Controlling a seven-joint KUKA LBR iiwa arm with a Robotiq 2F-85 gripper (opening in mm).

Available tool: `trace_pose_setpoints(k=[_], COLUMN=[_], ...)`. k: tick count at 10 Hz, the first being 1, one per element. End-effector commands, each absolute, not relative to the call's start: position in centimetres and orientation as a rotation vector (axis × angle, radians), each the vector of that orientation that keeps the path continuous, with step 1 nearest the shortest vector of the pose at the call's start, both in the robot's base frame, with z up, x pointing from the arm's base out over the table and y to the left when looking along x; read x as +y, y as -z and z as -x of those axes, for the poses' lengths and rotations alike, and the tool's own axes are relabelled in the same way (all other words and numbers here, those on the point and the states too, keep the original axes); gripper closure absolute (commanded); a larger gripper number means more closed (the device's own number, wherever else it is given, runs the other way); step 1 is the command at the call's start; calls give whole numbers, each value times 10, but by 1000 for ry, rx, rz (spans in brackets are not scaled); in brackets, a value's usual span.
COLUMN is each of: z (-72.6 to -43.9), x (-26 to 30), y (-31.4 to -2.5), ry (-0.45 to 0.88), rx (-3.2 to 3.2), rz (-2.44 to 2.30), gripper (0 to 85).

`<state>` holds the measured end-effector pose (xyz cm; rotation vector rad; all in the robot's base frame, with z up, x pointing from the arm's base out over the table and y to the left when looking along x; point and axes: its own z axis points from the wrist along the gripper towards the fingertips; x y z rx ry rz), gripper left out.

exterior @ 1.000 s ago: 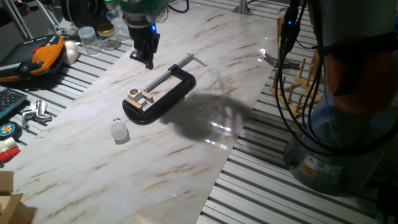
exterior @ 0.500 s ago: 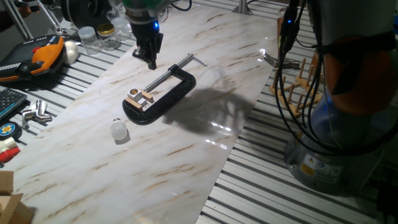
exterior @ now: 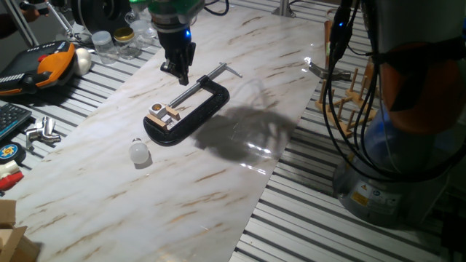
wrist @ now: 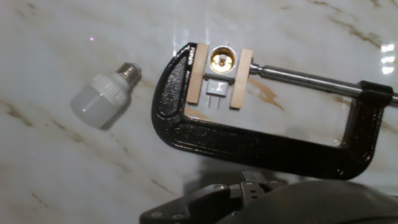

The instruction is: Take out the light bulb by rotating it

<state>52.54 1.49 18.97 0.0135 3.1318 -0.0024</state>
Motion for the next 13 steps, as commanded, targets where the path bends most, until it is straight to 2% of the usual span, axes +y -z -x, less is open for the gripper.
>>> trace_pose_setpoints(k=[1, 13], z=[-525, -527], x=[12, 8], y=[-188, -187], ry=[-36, -53], rx=[3137, 3138], rz=[-33, -35], gripper=[850, 850])
